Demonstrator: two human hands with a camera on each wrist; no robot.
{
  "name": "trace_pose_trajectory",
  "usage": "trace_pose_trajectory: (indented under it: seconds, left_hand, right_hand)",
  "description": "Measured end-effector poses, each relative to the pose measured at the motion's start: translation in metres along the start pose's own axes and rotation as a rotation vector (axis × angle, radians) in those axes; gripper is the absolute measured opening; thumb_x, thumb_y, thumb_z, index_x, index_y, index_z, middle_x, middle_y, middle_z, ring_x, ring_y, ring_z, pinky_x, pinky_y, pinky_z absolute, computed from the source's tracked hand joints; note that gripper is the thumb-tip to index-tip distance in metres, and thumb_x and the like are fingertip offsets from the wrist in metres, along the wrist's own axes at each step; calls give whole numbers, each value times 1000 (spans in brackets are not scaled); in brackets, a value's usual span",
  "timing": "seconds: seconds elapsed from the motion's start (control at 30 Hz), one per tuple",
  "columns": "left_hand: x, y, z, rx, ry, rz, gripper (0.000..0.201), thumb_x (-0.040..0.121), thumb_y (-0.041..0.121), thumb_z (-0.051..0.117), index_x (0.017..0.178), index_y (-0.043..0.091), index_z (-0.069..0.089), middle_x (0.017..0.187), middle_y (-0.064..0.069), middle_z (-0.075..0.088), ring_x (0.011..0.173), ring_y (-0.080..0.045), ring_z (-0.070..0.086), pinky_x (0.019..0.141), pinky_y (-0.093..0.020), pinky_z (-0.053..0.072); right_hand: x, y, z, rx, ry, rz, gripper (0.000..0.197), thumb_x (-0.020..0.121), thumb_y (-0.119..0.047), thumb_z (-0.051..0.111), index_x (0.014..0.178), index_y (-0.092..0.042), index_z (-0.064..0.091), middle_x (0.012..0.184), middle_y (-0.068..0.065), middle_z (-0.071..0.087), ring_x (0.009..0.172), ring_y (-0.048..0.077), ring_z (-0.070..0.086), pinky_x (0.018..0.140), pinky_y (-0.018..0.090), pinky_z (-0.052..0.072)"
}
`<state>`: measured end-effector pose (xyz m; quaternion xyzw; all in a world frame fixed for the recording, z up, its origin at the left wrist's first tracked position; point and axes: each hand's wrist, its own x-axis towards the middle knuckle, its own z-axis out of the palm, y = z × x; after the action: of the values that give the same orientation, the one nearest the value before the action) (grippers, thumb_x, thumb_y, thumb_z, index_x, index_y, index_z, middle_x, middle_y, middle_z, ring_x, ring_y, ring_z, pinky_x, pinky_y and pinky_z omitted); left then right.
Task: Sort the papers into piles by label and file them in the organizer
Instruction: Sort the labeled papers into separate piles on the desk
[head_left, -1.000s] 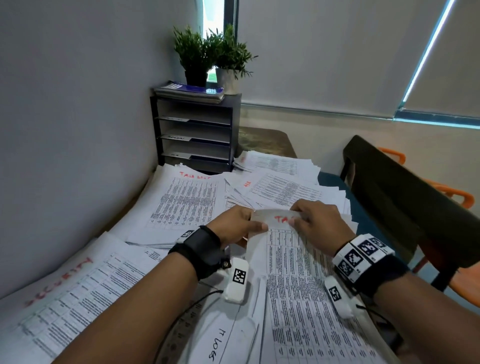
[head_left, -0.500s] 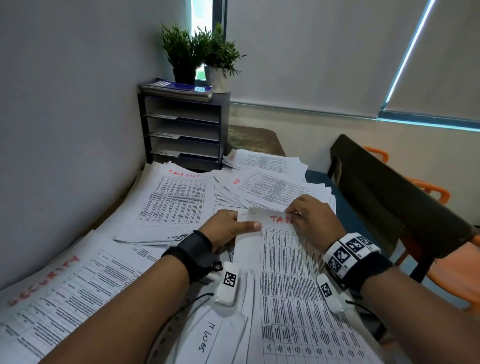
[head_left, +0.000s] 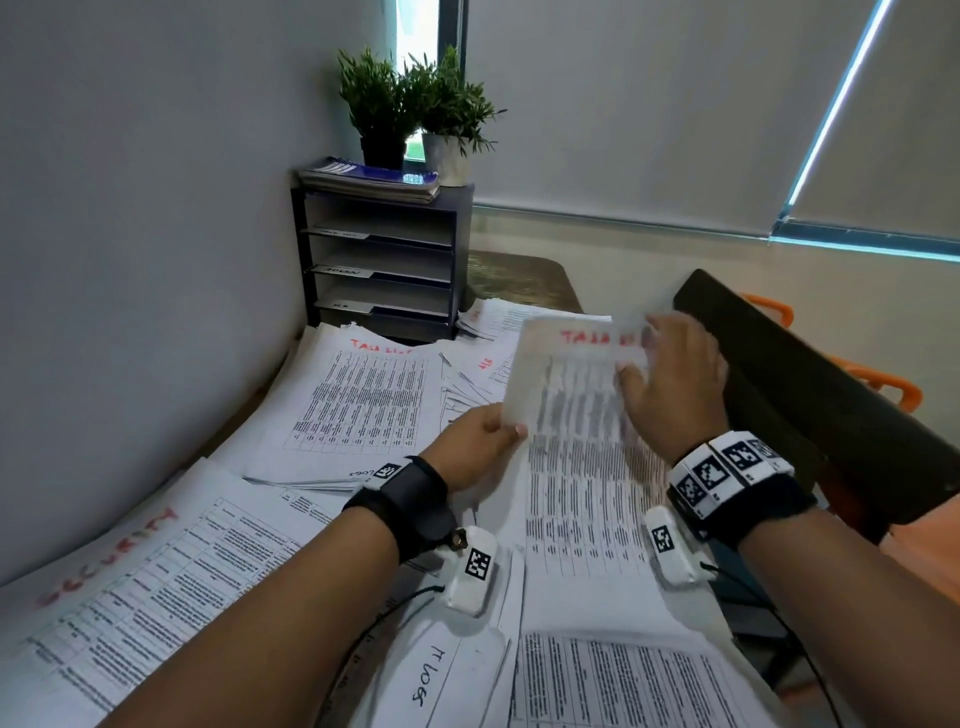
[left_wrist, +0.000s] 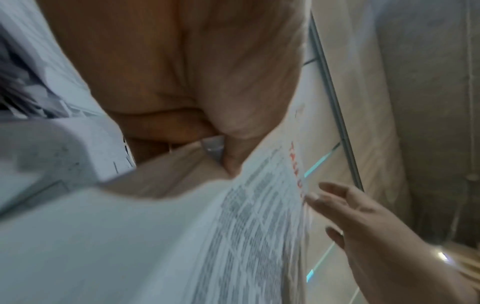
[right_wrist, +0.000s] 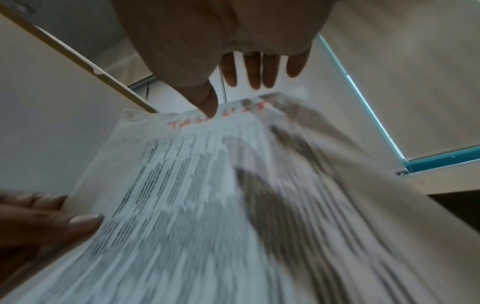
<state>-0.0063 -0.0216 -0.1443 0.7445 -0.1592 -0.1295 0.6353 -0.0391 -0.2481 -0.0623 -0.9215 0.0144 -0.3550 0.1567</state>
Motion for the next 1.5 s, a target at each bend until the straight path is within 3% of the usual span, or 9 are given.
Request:
trace_pose_trajectory:
  seconds: [0.07,0.17,0.4,0.63,0.87,1.03,1.3,1.4,1.5]
  left_hand:
    - [5,-3,-7,-78,120,13,25,92,38,58,113,29,70,112,2,74,114,-23,64,106,-44,44]
    - [1,11,-23,-132,274,43,18,103,23,50,112,22,65,92,3,72,91,-21,66,78,-30,53]
    - [8,30,-72,-236,574,103,15,98,15,53,112,14,59,72,4,58,59,-12,53,50,-25,39]
    - [0,23,-110,76,554,-44,22,81,-6,43,86,12,55,72,1,53,67,-20,50,53,-22,35]
    - [-18,-4,-149,556,709,-209,51,94,-2,39,142,12,48,132,-18,59,118,-38,57,94,-38,46]
    - [-10,5,-162,822,871,-226,66,89,3,49,152,19,34,142,-22,43,129,-43,45,105,-55,37]
    - [16,23,-62,841,37,6,33,92,29,68,124,20,68,119,0,68,110,-20,62,92,-29,47]
    - [22,12,-27,1021,-107,-25,14,87,38,70,92,25,69,95,4,65,96,-24,60,80,-31,46]
    - [22,11,-15,1071,-148,-47,28,82,46,70,99,24,71,95,2,66,93,-23,60,84,-38,53]
  right_hand:
    - [-6,3,3,1,-57,87,75,87,-26,68,149,-11,29,156,16,26,145,34,23,119,50,18]
    - [-13,14,14,183,-281,278,85,88,-28,69,154,-11,18,158,14,22,143,33,31,116,46,30]
    - [-10,-3,36,523,-486,333,17,94,-19,60,110,-22,62,110,-2,71,96,17,67,80,30,48]
    - [12,-64,84,424,-529,310,22,96,-17,56,114,-5,62,114,11,67,96,26,61,75,24,36]
    - [4,-72,101,357,-802,193,24,93,-20,58,116,-17,64,100,7,73,89,30,73,84,49,59]
    - [5,-39,70,158,-777,56,16,96,-13,56,100,-23,68,101,-2,71,92,17,69,84,35,56]
    - [-21,-3,59,-5,-919,4,27,90,-14,55,109,-28,68,111,-10,66,104,13,61,97,33,49]
    - [-29,-4,62,-18,-916,-54,15,81,-13,57,88,-22,67,90,-6,66,84,18,62,74,34,52]
    - [-29,-3,65,-14,-863,-101,20,76,-22,56,91,-33,65,91,-7,61,87,17,58,75,32,49]
